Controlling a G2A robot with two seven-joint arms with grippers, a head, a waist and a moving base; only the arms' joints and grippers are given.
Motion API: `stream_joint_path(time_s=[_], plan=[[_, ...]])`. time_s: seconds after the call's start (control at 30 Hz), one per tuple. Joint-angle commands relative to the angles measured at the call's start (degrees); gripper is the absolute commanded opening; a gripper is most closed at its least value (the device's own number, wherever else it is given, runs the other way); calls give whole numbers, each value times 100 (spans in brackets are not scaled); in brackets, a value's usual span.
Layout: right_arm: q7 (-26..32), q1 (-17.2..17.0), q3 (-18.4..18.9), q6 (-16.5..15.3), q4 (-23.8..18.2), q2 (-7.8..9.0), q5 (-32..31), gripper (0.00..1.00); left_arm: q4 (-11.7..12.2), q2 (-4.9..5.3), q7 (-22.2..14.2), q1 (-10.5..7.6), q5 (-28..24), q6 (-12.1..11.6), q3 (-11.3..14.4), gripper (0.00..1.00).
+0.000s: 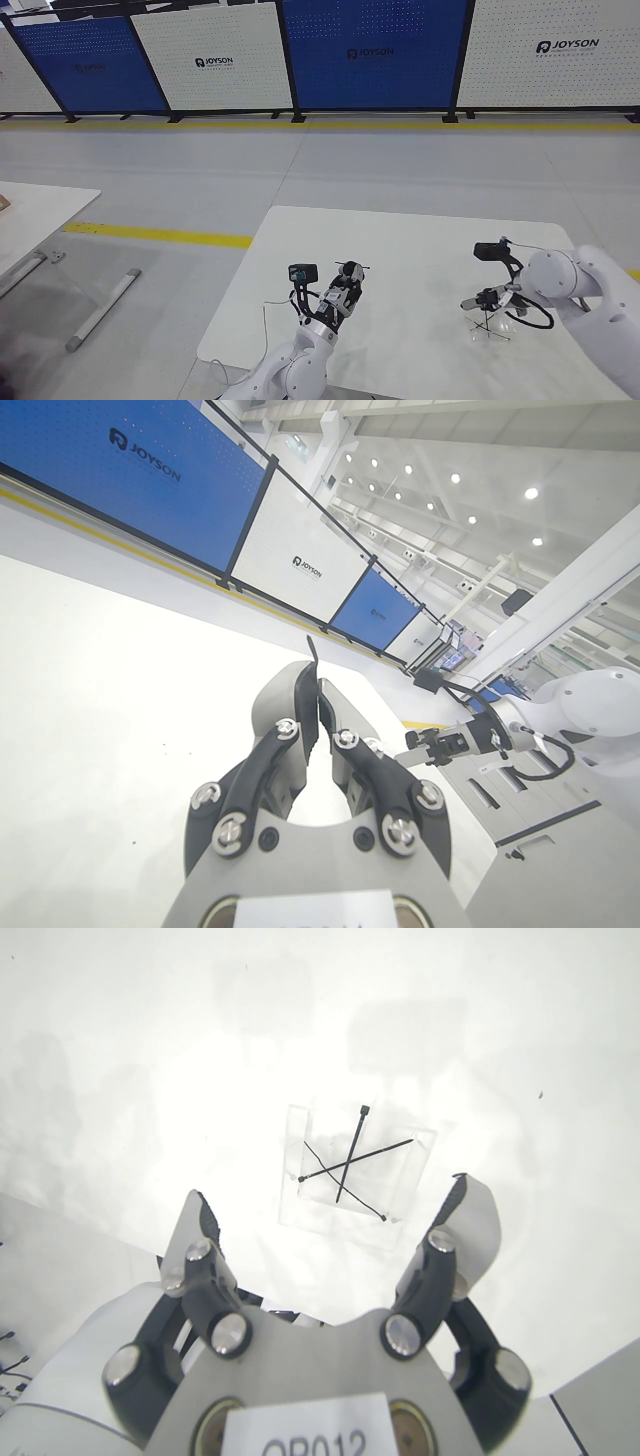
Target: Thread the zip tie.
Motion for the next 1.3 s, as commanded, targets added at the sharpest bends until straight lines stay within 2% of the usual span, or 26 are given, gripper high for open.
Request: stream_joint_path(time_s=[0.0, 0.47, 0.57, 0.87, 1.0, 1.27], plan=[[3, -1, -11, 32, 32, 0, -9, 49, 0, 0, 0, 0, 0, 0, 0, 0], [3, 342, -471, 145, 527, -66, 229, 42, 0, 0, 0, 0, 0, 0, 0, 0], [3, 456, -653, 214, 654, -115, 261, 38, 0, 0, 0, 0, 0, 0, 0, 0], [3, 734, -1091, 328, 1118, -295, 424, 37, 0, 0, 0, 0, 0, 0, 0, 0], [3, 828, -1213, 400, 1309, -386, 457, 33, 0, 0, 0, 0, 0, 0, 0, 0], [3, 921, -1344, 369, 1581, -516, 474, 31, 0, 0, 0, 0, 0, 0, 0, 0]])
